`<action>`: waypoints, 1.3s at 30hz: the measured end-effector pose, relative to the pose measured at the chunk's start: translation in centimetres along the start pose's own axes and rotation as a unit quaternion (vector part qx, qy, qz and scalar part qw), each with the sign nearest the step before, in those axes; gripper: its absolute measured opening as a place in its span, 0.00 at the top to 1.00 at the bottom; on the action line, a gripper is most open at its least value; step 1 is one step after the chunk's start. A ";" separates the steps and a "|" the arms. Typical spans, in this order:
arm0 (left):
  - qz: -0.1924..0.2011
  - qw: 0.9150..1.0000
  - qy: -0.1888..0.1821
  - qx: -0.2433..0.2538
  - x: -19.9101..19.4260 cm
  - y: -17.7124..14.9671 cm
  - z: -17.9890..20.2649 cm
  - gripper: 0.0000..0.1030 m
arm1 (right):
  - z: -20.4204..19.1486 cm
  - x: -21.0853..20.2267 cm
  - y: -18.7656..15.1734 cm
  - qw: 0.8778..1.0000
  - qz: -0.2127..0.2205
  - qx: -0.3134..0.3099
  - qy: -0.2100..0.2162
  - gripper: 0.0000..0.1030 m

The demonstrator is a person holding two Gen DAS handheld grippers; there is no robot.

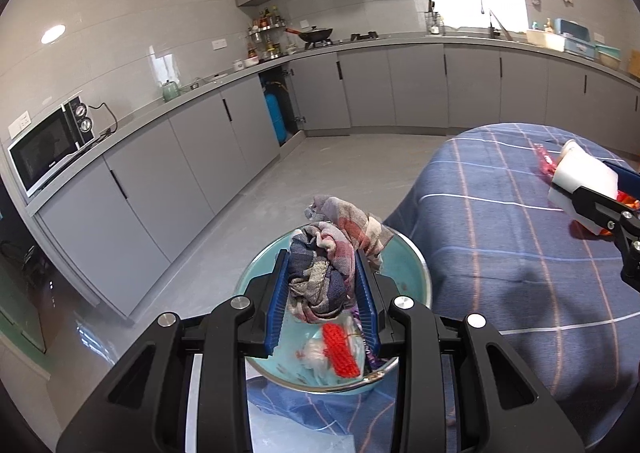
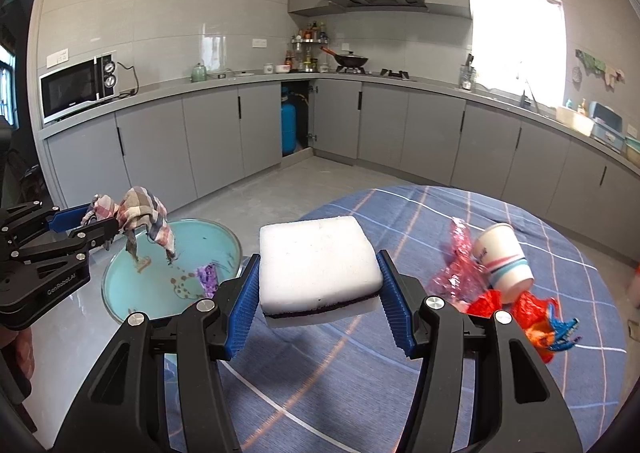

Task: Collect trash
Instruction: 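Carry the checkered cloth and white sponge over the blue bucket and release both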

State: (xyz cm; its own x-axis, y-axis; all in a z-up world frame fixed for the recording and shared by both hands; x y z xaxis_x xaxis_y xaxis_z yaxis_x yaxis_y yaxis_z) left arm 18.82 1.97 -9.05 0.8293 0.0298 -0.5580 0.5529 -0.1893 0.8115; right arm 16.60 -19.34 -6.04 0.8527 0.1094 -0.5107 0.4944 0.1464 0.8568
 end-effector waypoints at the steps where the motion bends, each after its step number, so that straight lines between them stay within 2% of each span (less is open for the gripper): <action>1: -0.002 1.000 0.005 -0.001 0.2 0.0 -0.3 0.69 | -0.3 0.2 0.2 1.000 0.001 -0.003 0.004 0.45; 22: -0.020 0.999 0.043 -0.017 2.1 -0.2 -4.8 0.69 | -4.6 3.0 2.2 0.998 0.001 -0.036 0.053 0.45; 39: -0.025 0.998 0.055 -0.018 2.7 -0.2 -5.2 0.69 | -6.6 4.6 2.6 0.996 -0.003 -0.050 0.076 0.45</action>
State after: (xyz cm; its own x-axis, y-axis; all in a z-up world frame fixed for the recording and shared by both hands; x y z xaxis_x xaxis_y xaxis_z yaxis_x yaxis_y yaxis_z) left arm 21.35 7.16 -9.86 0.8032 0.1458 -0.5776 0.5950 -0.1492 0.7897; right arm 20.72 -12.01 -6.70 0.8112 0.2539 -0.5268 0.4733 0.2438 0.8465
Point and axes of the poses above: each gripper's, at about its wrist camera, not at the fingertips, and x roughly the way its jaws point, z to its right, y to its top, the point moved 2 cm from there along x, roughly the way its jaws point, and after that the axes turned 3 degrees about -x, right-handed, at the moved point
